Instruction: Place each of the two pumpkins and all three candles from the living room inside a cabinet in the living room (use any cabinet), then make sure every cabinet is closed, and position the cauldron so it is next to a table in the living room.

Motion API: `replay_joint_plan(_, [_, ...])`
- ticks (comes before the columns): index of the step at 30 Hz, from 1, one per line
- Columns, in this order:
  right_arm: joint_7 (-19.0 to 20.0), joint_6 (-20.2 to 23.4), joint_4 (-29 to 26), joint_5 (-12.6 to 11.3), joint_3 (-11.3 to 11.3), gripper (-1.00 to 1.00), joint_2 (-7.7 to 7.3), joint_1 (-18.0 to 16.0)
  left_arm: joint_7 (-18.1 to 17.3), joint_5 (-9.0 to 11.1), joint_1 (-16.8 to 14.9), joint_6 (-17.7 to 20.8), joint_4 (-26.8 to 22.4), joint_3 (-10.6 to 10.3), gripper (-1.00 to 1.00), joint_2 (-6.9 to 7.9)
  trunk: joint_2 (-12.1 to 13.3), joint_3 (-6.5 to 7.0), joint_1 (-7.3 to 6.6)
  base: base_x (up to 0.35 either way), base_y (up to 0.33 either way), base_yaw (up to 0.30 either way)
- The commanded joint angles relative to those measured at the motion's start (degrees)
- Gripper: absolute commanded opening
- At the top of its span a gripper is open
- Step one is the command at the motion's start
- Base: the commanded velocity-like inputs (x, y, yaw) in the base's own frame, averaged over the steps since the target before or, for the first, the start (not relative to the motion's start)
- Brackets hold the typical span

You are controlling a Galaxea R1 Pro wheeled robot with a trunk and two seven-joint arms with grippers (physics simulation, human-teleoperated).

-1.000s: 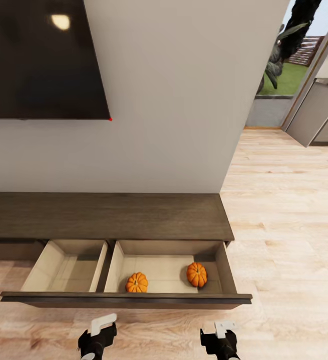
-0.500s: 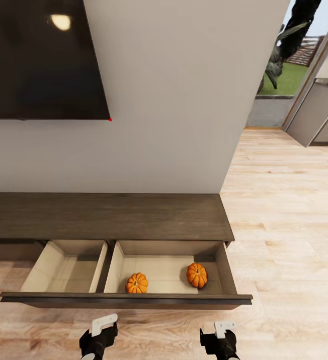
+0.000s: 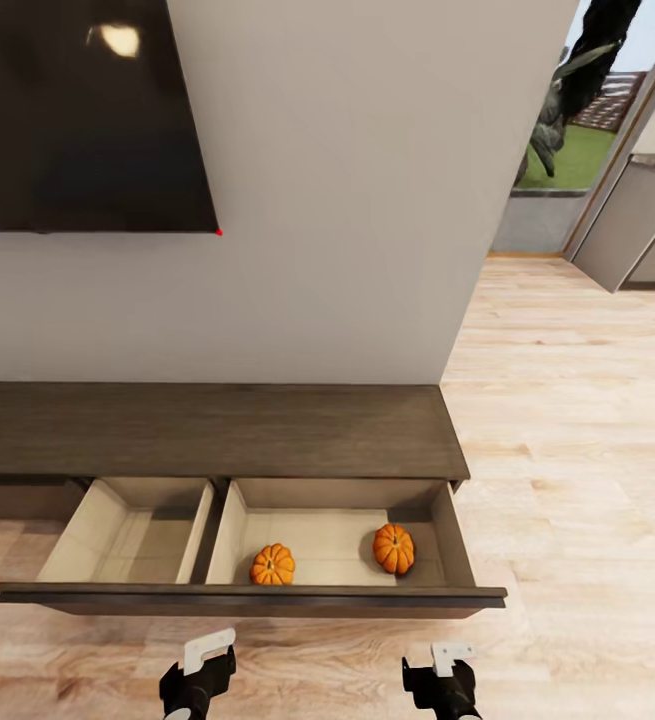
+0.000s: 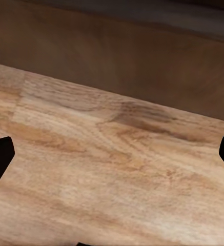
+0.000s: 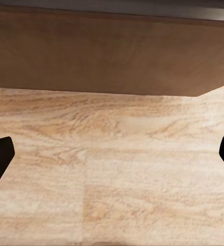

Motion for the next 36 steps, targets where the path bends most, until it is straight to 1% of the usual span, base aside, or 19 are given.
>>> replay_joint_plan(1, [0.0, 0.0, 0.0, 0.0, 0.0, 1.0, 0.08, 0.0, 0.0, 0.0, 0.0, 0.0, 0.0, 0.0, 1.0, 0.0, -0.4, -0.19, 0.23, 0.0, 0.0, 0.0])
replay_joint_plan(19, [0.0, 0.0, -0.1, 0.0, 0.1, 1.0, 0.48, 0.0, -0.3, 0.1, 0.0, 0.0, -0.2, 0.0, 1.0, 0.01, -7.6, -3.39, 4.18, 0.0, 0.0, -0.001])
replay_joint_plan(33, [0.0, 0.0, -0.1, 0.0, 0.1, 1.0, 0.52, 0.0, -0.3, 0.0, 0.0, 0.0, -0.2, 0.0, 1.0, -0.02, -13.3, -5.04, 7.25, 0.0, 0.0, -0.185])
replay_joint_plan(36, [0.0, 0.0, -0.1, 0.0, 0.1, 1.0, 0.52, 0.0, -0.5, 0.0, 0.0, 0.0, -0.2, 0.0, 1.0, 0.0, -13.3, -4.97, 7.25, 0.0, 0.0, -0.073])
